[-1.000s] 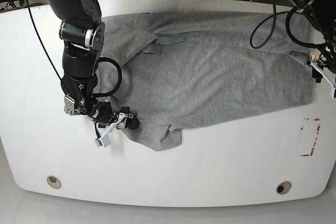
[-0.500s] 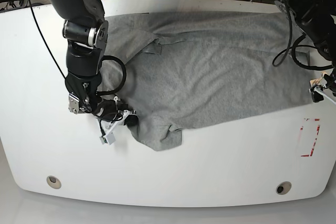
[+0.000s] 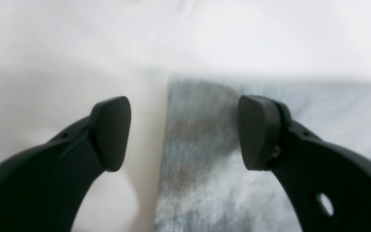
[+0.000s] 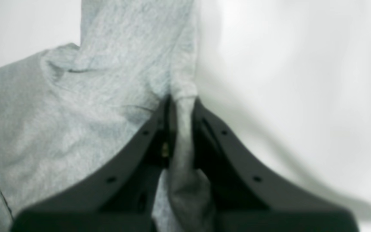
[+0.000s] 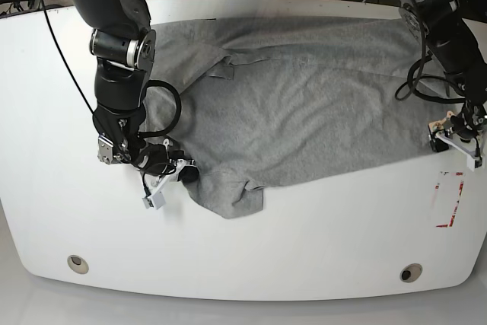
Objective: Fold the T-shirt properly
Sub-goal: 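Move both grippers to the shirt's hem edge and pinch it, then lift the hem with both grippers and fold it over toward the collar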
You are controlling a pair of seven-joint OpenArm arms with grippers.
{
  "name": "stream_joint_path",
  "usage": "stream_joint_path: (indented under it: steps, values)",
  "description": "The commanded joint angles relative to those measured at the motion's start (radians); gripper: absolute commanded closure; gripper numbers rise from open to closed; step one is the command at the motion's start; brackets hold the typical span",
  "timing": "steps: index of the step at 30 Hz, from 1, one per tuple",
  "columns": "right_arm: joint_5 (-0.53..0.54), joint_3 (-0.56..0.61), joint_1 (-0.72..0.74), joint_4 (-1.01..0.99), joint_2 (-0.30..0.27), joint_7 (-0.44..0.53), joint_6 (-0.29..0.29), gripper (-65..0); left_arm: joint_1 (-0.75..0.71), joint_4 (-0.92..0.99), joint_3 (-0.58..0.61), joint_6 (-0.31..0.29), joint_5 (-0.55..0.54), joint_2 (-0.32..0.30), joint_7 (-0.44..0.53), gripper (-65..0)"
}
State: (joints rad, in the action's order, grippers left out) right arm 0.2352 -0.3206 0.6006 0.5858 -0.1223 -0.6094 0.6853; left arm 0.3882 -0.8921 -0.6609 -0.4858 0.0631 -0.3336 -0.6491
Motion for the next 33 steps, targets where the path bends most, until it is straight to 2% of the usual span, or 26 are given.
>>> stream_joint_path:
  steps: [1,9,11,14,16,18,21,24,28,33]
  values:
    - [0.014,-0.001,0.032,0.012,-0.007,0.010,0.013,0.0,0.055,0.049,0.036,-0.006,-0.018,-0.017,0.038,-48.5]
    - [0.016,-0.001,0.032,0.013,-0.007,0.010,0.013,0.0,0.058,0.084,0.054,-0.006,-0.016,-0.011,0.079,-47.6]
    - [0.019,-0.001,0.034,0.013,-0.007,0.010,0.013,0.0,0.058,0.084,0.054,-0.006,-0.016,-0.009,0.081,-44.2]
    - [0.019,-0.001,0.035,0.013,-0.017,0.009,0.013,0.0,0.058,0.083,0.054,-0.009,-0.016,-0.009,0.084,-26.8]
    - [0.020,-0.001,0.037,0.013,-0.030,0.009,0.013,0.0,0.061,0.083,0.054,-0.011,-0.016,-0.009,0.085,-10.1]
    - [0.020,-0.001,0.038,0.015,-0.033,0.009,0.013,0.0,0.062,0.083,0.056,-0.011,-0.016,-0.012,0.085,0.0]
    - [0.016,-0.001,0.037,0.053,-0.033,0.006,0.013,0.0,0.067,0.080,0.056,-0.012,-0.018,-0.017,0.085,0.0]
    - [0.014,-0.002,0.029,0.162,-0.033,-0.065,0.013,0.0,0.084,0.029,0.056,-0.023,-0.019,-0.012,0.078,0.0]
    - [0.020,-0.005,-0.005,0.326,-0.033,-0.174,0.013,0.0,0.084,-0.081,0.056,-0.103,-0.016,-0.009,0.025,0.0]
    - [0.020,-0.007,-0.043,0.520,-0.033,-0.271,0.013,0.0,0.087,-0.198,0.056,-0.152,-0.019,0.023,-0.074,0.0]
